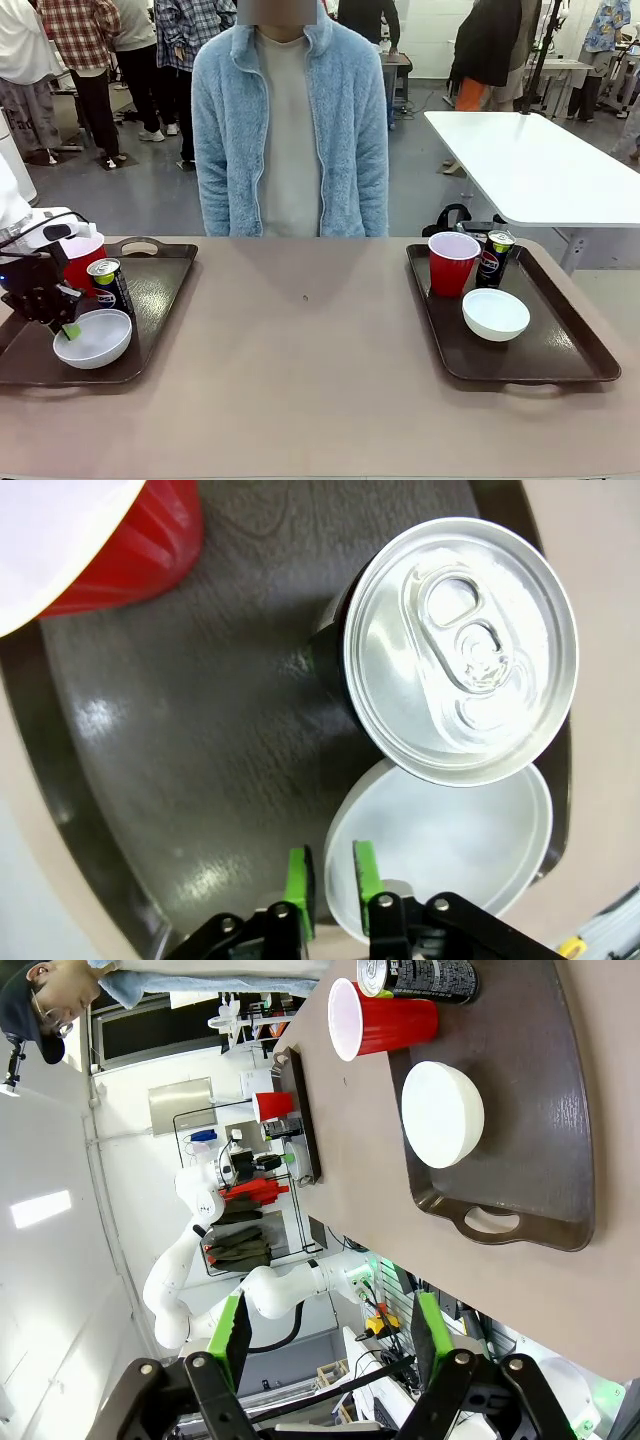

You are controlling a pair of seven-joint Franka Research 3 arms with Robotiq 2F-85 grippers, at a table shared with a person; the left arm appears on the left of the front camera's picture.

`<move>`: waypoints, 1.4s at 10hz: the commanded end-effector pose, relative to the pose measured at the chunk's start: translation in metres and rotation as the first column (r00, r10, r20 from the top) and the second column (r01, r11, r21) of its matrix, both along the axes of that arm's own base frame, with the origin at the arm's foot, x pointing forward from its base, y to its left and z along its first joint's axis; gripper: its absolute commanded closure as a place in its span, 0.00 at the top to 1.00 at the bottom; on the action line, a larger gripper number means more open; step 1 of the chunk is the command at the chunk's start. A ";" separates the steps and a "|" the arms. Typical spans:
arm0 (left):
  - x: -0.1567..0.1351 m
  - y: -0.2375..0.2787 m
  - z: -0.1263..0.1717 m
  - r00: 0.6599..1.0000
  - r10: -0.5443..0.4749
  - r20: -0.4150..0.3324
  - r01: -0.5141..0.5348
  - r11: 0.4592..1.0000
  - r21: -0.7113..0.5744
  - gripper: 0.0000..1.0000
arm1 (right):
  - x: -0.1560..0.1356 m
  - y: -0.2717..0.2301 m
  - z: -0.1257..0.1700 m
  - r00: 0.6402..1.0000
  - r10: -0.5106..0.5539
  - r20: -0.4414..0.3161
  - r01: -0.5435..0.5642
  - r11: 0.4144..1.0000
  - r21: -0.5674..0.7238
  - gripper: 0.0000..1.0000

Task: Prepare tableware on both trays.
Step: Pick up a Picnic Bowl from the table and place it on a Handle tray.

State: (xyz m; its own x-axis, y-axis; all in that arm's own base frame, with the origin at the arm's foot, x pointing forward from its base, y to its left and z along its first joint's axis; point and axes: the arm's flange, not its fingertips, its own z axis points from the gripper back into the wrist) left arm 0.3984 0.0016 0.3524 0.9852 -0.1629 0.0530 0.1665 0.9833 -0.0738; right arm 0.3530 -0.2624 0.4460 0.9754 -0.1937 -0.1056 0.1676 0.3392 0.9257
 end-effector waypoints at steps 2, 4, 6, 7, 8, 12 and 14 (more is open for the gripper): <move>-0.056 -0.005 -0.002 0.997 -0.033 0.068 0.033 0.999 -0.005 1.00 | -0.001 0.000 0.002 1.000 -0.001 -0.015 0.001 1.000 0.006 0.85; -0.062 -0.013 0.031 0.993 -0.081 0.090 0.083 0.996 -0.013 0.55 | -0.001 0.000 0.002 1.000 -0.001 -0.015 0.001 1.000 0.006 0.85; -0.064 -0.018 0.058 0.990 -0.106 0.089 0.108 0.994 -0.022 0.74 | -0.001 0.000 0.002 1.000 -0.001 -0.015 0.001 1.000 0.006 0.85; -0.064 -0.021 0.071 0.991 -0.110 0.073 0.112 0.994 -0.020 0.83 | -0.001 0.000 0.002 1.000 -0.001 -0.015 0.001 1.000 0.006 0.85; -0.064 -0.024 0.083 0.993 -0.109 0.055 0.110 0.994 -0.010 0.94 | -0.001 0.000 0.002 1.000 -0.001 -0.015 0.001 1.000 0.006 0.85; -0.059 -0.019 0.114 0.997 -0.071 -0.012 0.072 0.996 0.045 1.00 | -0.001 0.000 0.002 1.000 -0.001 -0.015 0.001 1.000 0.006 0.85; -0.062 -0.025 0.107 0.993 -0.114 0.021 0.114 0.993 -0.017 1.00 | -0.001 0.000 0.002 1.000 -0.001 -0.015 0.001 1.000 0.006 0.85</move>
State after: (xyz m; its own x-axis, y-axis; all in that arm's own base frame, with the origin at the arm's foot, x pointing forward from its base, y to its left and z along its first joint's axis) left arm 0.3349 -0.0217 0.4619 0.9620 -0.2661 0.0612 0.2705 0.9596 -0.0782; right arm 0.3533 -0.2622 0.4458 0.9754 -0.1931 -0.1061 0.1678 0.3392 0.9256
